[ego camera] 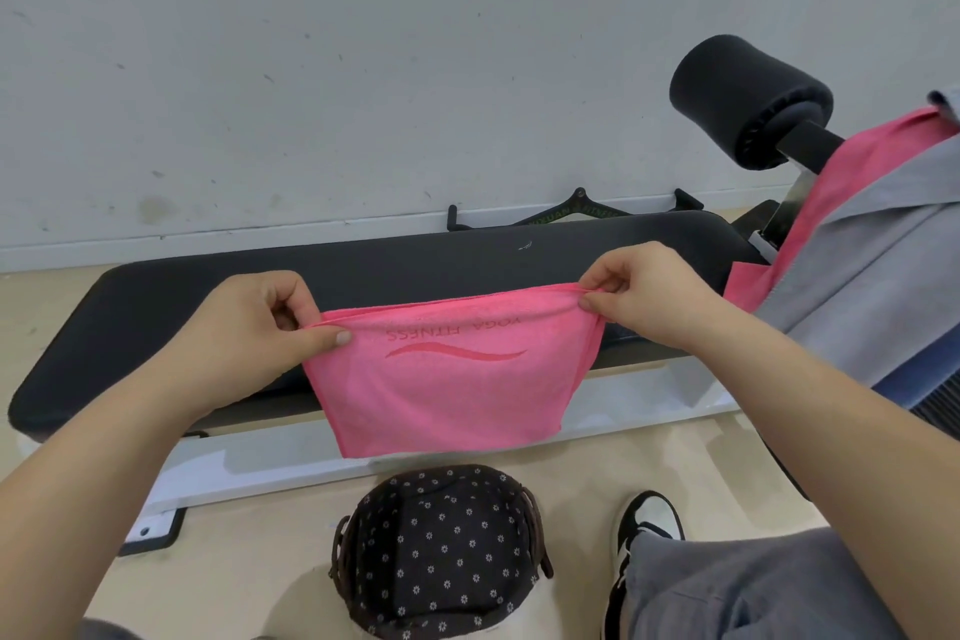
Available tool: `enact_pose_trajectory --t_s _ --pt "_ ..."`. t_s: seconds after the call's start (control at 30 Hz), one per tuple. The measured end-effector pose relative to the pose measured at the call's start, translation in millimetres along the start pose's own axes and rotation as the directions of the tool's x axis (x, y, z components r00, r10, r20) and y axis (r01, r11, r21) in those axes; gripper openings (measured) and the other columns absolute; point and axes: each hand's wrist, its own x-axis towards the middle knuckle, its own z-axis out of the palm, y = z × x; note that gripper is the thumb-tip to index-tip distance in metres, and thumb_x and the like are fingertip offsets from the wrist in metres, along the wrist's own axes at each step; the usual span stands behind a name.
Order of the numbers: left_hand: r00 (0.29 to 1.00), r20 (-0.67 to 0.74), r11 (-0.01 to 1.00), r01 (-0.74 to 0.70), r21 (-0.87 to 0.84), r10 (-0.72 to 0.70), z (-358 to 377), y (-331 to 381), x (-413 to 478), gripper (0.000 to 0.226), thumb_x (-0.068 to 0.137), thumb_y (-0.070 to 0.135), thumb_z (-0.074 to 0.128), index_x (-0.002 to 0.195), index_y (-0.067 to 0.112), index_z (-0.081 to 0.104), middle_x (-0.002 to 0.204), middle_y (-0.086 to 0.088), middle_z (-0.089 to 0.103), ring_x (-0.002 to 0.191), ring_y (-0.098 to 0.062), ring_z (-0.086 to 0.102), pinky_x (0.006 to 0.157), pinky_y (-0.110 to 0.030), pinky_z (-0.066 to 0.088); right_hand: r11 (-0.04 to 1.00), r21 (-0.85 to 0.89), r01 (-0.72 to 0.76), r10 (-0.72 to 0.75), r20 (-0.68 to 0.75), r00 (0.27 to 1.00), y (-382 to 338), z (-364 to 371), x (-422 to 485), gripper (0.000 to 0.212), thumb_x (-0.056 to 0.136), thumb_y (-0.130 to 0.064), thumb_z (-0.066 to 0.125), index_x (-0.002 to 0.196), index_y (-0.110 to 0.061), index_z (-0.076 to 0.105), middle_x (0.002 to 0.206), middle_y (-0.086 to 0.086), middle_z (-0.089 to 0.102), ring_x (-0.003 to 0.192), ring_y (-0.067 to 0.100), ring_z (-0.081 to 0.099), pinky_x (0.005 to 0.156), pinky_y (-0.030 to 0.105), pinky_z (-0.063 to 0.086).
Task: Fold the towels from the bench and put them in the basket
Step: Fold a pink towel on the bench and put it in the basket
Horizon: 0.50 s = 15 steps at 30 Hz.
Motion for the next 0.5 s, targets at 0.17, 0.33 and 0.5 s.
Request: enact_pose_trajectory --t_s 0.17,0.33,0.5 --pt "1.0 -0.027 0.999 -0.007 0.032 0.008 -3.8 -3.3 2.0 0.031 0.072 0.03 0.093 0.067 0.016 0.067 0.06 0.0 0.068 0.055 -0.014 0.056 0.056 -0.027 0.045 0.963 0.239 -0.122 0.101 0.1 0.99 -9.0 -8.5 -7.0 0.006 0.085 -0.003 0.08 0.084 -0.003 0.074 0.066 0.012 0.075 0.057 0.015 0.07 0.051 0.026 0.053" --pt "0.998 0.065 0.997 -0.025 0.078 0.02 -6.9 -6.2 3.2 0.031 0.066 0.029 0.097 0.063 0.018 0.068 0.06 0.0 0.068 0.053 -0.011 0.054 0.057 -0.028 0.047 0.936 0.278 -0.214 0.146 0.245 0.958 -10.9 -18.1 -14.7 0.004 0.085 0.007 0.076 0.088 0.007 0.072 0.076 0.023 0.076 0.073 0.033 0.076 0.072 0.038 0.066" --pt "0.962 0.273 0.998 -0.002 -0.056 0.017 -11.9 -3.8 1.4 0.027 0.068 0.017 0.096 0.069 0.018 0.07 0.074 -0.007 0.074 0.066 -0.029 0.064 0.071 -0.036 0.055 0.975 0.14 -0.171 0.142 0.195 0.97 -10.7 -23.4 -11.8 0.014 0.087 0.014 0.062 0.09 0.001 0.068 0.073 0.022 0.076 0.071 0.037 0.078 0.07 0.049 0.066"
